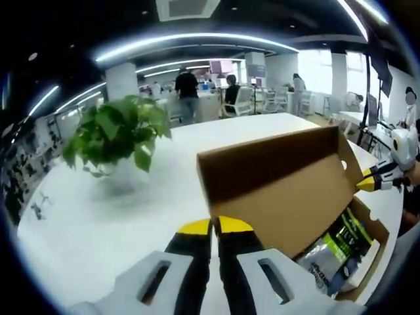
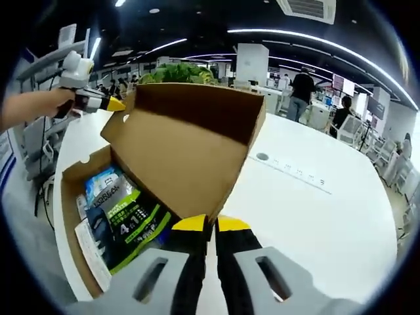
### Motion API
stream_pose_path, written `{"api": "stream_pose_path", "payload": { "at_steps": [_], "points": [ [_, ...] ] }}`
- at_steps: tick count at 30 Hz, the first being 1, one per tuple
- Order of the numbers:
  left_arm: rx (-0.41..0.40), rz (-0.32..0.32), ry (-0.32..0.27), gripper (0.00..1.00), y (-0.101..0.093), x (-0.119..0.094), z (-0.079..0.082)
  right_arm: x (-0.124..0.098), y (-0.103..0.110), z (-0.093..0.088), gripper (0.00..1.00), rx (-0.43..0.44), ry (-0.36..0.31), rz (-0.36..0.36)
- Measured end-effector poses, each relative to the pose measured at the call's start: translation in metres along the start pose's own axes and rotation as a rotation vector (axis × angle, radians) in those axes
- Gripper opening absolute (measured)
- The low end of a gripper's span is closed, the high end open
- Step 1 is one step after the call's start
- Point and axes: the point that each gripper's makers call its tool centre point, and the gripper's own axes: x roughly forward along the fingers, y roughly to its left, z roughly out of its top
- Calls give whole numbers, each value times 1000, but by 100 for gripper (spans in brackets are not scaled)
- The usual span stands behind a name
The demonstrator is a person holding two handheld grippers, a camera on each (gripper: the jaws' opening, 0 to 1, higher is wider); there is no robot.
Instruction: Operate the shoe box by opening the lid, removing the specified soft item, and placing it in the target area until the item is outside and the box remains undamaged.
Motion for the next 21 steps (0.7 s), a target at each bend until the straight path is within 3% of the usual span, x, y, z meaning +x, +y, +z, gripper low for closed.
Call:
{"api": "stream_pose_path", "payload": {
  "at_steps": [10, 21],
  "points": [
    [-35, 5, -3, 1, 2, 8, -7, 3, -1, 1, 2, -39, 0, 4],
    [-84, 13, 55, 4, -7, -2, -41, 4, -2, 0, 1, -55, 6, 2]
  ]
}}
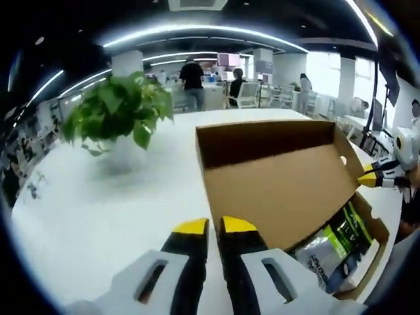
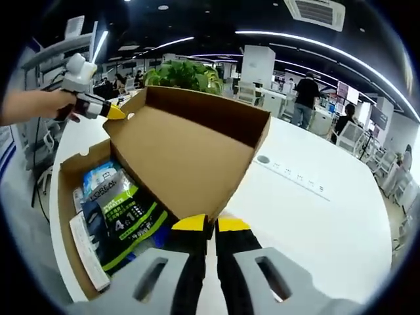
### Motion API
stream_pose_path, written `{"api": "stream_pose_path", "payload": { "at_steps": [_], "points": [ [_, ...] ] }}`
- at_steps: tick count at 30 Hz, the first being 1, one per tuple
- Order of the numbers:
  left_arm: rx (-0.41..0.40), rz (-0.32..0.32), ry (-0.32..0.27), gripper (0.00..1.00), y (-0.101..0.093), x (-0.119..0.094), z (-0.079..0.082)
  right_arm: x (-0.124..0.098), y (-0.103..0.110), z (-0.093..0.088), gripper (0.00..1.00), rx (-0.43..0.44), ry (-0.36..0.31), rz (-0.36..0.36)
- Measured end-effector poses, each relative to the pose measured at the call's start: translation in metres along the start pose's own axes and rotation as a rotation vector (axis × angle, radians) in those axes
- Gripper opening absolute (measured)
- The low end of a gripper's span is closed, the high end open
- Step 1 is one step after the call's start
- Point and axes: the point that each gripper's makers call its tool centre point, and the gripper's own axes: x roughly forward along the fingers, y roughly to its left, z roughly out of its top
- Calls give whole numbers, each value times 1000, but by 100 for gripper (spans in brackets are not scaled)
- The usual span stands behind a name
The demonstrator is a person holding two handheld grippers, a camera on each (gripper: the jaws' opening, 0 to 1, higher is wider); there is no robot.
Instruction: Operate the shoe box by opening the lid, removing the specified soft item, and placing it in the target area until the item is outside and the box remains undamaged.
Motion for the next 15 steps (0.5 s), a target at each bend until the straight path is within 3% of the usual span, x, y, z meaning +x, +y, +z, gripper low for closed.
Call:
{"api": "stream_pose_path", "payload": {
  "at_steps": [9, 15],
  "points": [
    [-25, 24, 17, 0, -6, -14, -21, 3, -2, 0, 2, 14, 14, -4],
    [-53, 34, 2, 0, -5, -13, -22, 5, -4, -1, 2, 23, 30, 2]
  ]
}}
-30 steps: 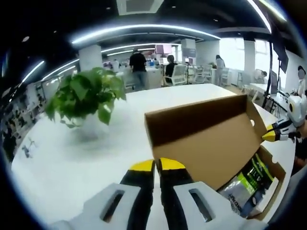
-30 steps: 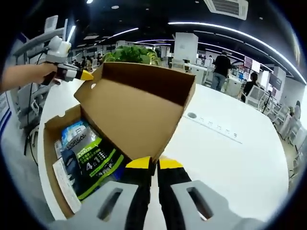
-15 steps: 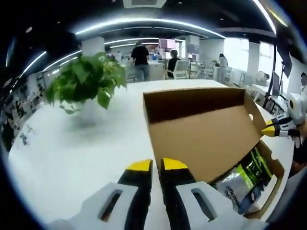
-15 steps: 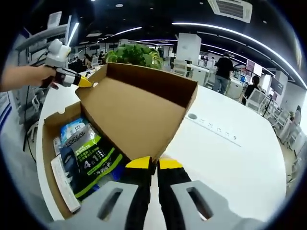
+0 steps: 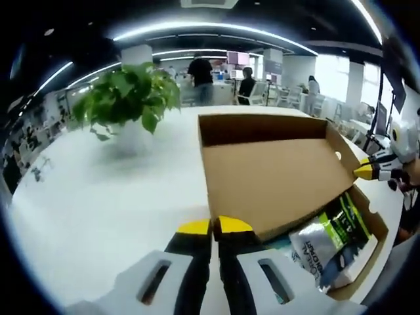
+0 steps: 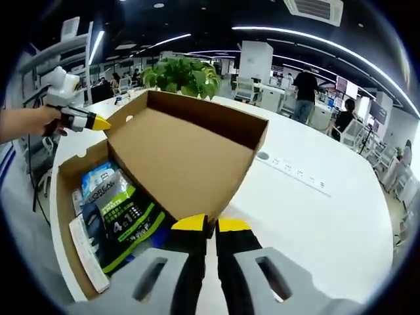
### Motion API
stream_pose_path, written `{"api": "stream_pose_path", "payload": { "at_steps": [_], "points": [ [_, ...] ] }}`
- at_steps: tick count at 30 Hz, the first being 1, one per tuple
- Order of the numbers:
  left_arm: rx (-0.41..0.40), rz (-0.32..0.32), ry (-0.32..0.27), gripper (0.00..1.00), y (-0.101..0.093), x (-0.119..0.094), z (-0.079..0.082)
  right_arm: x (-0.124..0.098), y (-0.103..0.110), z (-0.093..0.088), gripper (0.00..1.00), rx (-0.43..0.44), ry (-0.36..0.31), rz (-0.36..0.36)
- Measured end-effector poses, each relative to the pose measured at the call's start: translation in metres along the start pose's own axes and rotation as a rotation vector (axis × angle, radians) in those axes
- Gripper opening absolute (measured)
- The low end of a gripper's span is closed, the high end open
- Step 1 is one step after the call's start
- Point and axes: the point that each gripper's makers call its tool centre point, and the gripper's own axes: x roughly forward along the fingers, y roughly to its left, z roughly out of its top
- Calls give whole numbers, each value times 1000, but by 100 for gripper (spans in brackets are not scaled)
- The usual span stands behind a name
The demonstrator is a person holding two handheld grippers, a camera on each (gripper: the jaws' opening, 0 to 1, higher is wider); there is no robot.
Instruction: Operate the shoe box by opening the lid, removing the specified soft item, and placing it in the target area until the item is outside and the box remains undamaged.
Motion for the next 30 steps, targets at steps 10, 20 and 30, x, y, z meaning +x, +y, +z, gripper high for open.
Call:
{"api": "stream_pose_path", "payload": {
  "at_steps": [10, 20, 30],
  "points": [
    [15, -3, 17, 0, 1, 9, 1, 4, -2, 0, 4, -20, 19, 10],
    [21, -8, 42, 0, 2, 17, -1, 11, -4, -2, 6, -38, 40, 25],
    [4, -9, 61, 0, 3, 21, -4, 13, -5, -3, 7, -36, 54, 33]
  ]
}}
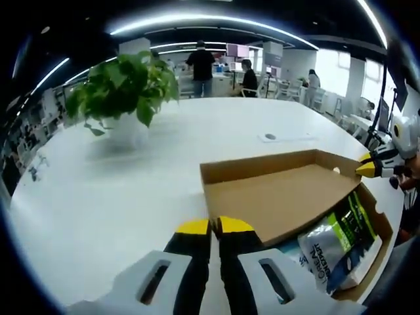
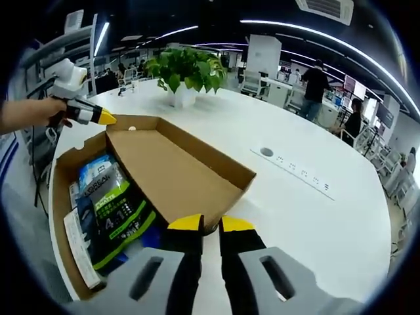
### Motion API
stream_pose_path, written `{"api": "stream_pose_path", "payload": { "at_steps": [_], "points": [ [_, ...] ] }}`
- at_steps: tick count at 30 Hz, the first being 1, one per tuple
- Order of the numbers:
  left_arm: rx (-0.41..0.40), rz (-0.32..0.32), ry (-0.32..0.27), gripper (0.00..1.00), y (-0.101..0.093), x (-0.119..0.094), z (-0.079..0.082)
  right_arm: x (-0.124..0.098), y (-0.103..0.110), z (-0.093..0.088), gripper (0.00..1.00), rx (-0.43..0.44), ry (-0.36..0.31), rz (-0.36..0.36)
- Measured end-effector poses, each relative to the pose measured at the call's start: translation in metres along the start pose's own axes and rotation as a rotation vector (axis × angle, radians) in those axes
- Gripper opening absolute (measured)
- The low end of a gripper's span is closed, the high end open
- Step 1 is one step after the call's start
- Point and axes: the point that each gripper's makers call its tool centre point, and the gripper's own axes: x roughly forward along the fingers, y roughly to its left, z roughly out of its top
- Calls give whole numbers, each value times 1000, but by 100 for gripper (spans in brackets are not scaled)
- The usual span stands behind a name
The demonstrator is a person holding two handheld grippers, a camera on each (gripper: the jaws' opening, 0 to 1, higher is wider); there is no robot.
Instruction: Operate the shoe box by opening the lid, removing the specified soft item, and placing it in the target area until the item is outside and the box remains undamaged.
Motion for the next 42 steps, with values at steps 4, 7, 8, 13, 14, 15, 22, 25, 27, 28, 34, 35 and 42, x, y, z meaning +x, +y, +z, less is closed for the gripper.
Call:
{"api": "stream_pose_path", "payload": {
  "at_steps": [4, 7, 8, 13, 14, 15, 22, 25, 27, 28, 34, 35, 42],
  "points": [
    [-3, 2, 8, 1, -1, 0, 0, -2, 1, 1, 9, 2, 1, 9],
    [-5, 8, 10, 1, -2, -2, 0, -6, 2, 0, 9, -20, 0, 16],
    [-1, 9, 11, 2, -3, -3, -1, -8, 3, 0, 9, -26, -1, 19],
    [-8, 3, 5, 8, -8, -11, -1, -17, 8, -1, 14, -10, -6, 40],
    [-7, 3, 5, 10, -9, -12, -1, -19, 9, -2, 15, -10, -6, 44],
    [-2, 2, 4, 11, -10, -14, -2, -21, 10, -2, 15, -12, -6, 47],
    [18, 6, 19, 18, -18, -32, -5, -34, 20, 0, 18, 20, -19, 69],
    [33, -5, 38, 23, -26, -40, -10, -39, 27, 0, 19, 32, -17, 86],
    [38, -17, 57, 26, -32, -44, -16, -41, 31, -2, 19, 43, -9, 100],
    [44, -27, 71, 27, -37, -47, -20, -42, 33, -3, 20, 49, -5, 106],
    [76, -71, 123, 32, -56, -55, -38, -42, 41, -6, 21, 57, 7, 121],
    [75, -77, 129, 32, -59, -56, -40, -41, 42, -6, 21, 58, 7, 122],
    [75, -138, 196, 33, -80, -60, -66, -36, 56, -6, 22, 61, 17, 148]
  ]
}}
